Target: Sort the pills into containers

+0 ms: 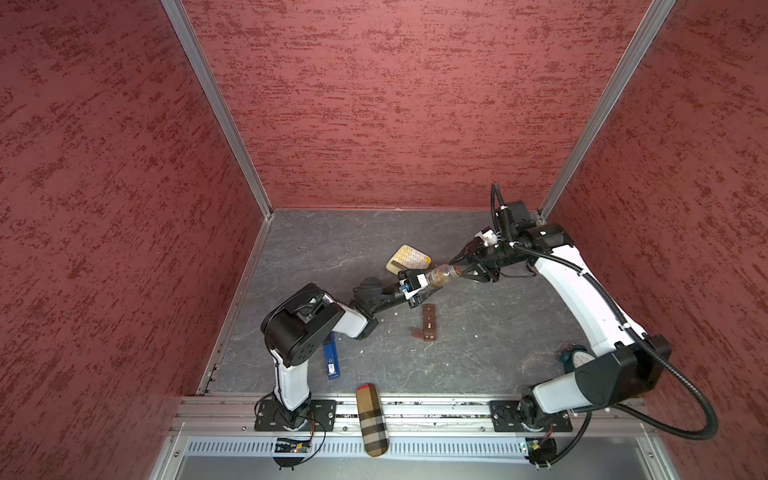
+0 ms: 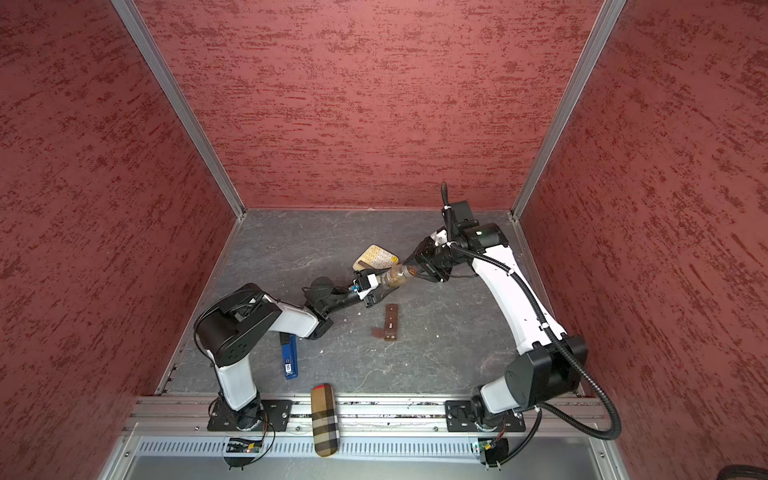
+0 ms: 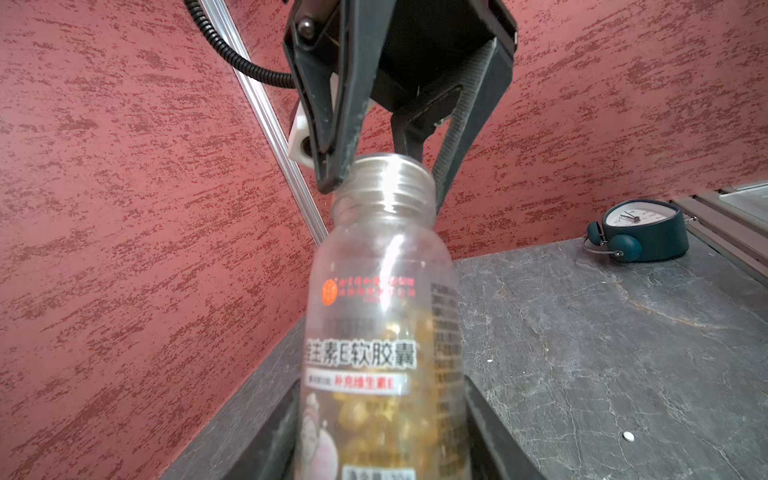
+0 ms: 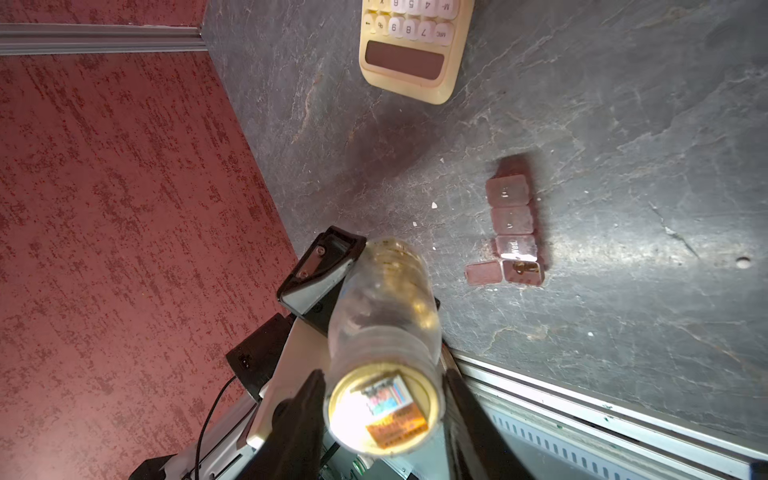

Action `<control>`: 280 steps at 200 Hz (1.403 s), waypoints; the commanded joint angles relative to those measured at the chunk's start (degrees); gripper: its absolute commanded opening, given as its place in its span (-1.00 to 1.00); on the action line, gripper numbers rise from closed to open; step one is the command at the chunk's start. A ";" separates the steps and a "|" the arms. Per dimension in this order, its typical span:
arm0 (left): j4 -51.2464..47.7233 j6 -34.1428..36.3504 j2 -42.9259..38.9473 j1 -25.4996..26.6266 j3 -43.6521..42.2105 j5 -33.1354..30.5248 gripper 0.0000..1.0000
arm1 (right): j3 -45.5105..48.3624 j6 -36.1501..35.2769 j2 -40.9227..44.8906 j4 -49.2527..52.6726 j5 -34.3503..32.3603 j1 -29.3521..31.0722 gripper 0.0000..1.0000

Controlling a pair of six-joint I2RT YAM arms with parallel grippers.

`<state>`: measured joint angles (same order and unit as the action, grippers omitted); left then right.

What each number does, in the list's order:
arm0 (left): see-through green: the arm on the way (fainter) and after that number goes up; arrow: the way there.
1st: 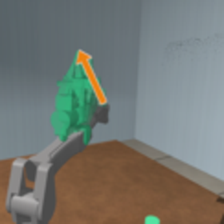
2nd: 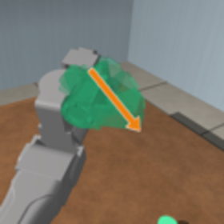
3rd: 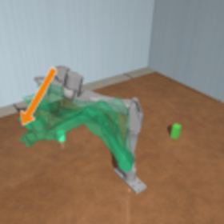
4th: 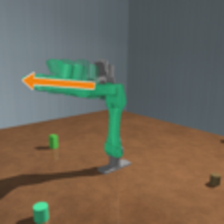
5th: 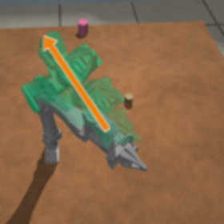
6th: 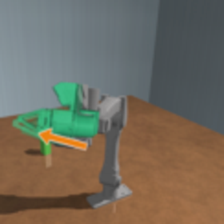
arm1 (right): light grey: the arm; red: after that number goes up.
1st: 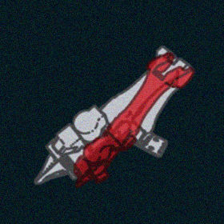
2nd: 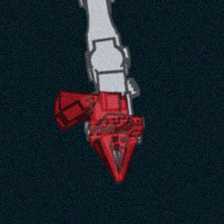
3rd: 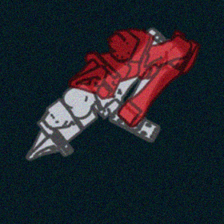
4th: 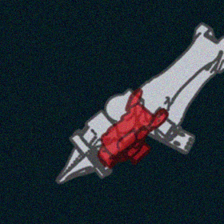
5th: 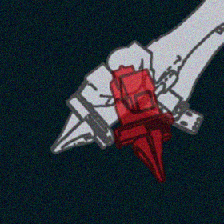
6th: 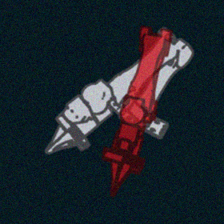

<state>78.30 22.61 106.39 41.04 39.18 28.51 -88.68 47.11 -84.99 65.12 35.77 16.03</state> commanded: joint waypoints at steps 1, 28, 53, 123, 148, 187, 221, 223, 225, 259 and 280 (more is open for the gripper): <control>2.64 1.02 -0.79 0.60 -0.33 1.03 -1.00 | -1.18 -0.04 0.96 0.78 -2.44 0.25 -0.04; 2.64 0.82 -0.40 0.37 -0.16 1.11 -1.00 | -1.31 -0.77 0.97 1.21 -2.93 0.31 -0.01; 2.64 0.63 0.02 0.42 0.24 1.36 -1.00 | -1.30 -0.89 1.25 1.19 -2.96 0.31 0.00; 2.64 -0.70 1.12 0.18 1.49 1.36 -1.00 | -1.60 -1.12 3.41 1.14 -2.58 0.26 0.10; 2.64 -1.28 1.37 -0.25 1.81 1.88 -1.00 | -3.21 -2.19 3.91 0.72 -2.97 0.31 0.19; 2.64 -2.45 0.68 -0.83 1.25 2.77 -1.00 | -5.44 -5.96 3.40 0.43 -4.74 0.19 0.37; 2.64 -3.31 -0.16 -0.87 0.81 3.46 -1.00 | -5.27 -8.89 2.02 -0.25 -5.62 0.31 0.40; 2.64 -3.35 -0.16 -0.87 0.79 3.47 -1.00 | -5.27 -9.12 2.02 -0.37 -5.62 0.27 0.40; 2.64 -3.38 -0.14 -0.89 0.81 3.54 -1.00 | -5.27 -9.23 2.02 -0.48 -5.58 0.28 0.40; 2.65 -4.22 -0.17 -0.79 1.26 4.14 -1.00 | -5.45 -11.52 -0.70 -2.59 -3.51 0.38 0.41; 2.64 -4.63 0.04 -0.78 1.51 4.37 -1.00 | -5.27 -12.27 -1.40 -3.32 -2.28 0.74 0.41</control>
<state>79.55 19.51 106.83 40.34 39.94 31.90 -92.73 37.43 -85.69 64.14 32.08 16.10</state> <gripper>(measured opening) 0.529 0.705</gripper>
